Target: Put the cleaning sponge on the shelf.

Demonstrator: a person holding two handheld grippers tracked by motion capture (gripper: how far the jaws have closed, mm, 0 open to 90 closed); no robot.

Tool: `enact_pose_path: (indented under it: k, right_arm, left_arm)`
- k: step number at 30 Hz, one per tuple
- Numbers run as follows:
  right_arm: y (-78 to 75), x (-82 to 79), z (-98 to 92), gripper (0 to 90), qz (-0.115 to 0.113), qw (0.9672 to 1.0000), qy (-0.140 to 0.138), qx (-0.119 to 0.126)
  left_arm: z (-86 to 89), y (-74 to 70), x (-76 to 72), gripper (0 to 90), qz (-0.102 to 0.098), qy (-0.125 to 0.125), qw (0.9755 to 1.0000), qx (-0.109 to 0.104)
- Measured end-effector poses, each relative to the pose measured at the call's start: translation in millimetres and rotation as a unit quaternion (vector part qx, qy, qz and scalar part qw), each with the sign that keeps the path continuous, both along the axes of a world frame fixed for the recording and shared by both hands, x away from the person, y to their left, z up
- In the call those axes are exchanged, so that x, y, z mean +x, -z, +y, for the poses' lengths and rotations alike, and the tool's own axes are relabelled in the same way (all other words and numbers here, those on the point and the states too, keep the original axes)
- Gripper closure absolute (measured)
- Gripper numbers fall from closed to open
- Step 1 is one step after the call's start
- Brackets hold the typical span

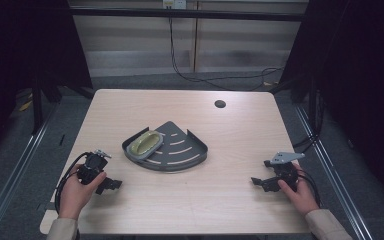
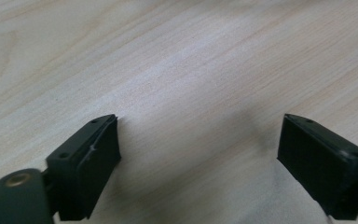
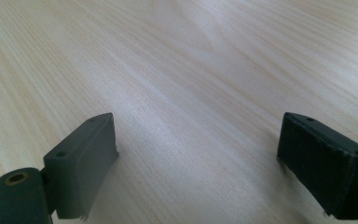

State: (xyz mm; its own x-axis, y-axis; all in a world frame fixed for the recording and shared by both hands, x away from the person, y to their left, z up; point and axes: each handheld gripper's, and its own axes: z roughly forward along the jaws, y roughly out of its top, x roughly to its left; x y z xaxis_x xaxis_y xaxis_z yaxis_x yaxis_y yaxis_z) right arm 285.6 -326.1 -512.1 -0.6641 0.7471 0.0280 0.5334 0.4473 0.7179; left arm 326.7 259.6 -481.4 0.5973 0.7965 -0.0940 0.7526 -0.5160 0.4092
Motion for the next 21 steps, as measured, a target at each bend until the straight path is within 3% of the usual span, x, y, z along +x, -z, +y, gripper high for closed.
enact_pose_path:
  k: [11,21]
  right_arm:
    - [0.0,0.0,0.0,11.1,0.0,1.0,0.0,0.0]
    - [0.0,0.0,0.0,11.1,0.0,1.0,0.0,0.0]
  left_arm:
    - [-2.0,9.4,-5.9,0.3,-0.044,0.017,0.9988,0.008]
    - [3.5,14.6,-9.0,0.0,-0.082,0.013,0.9964,-0.016]
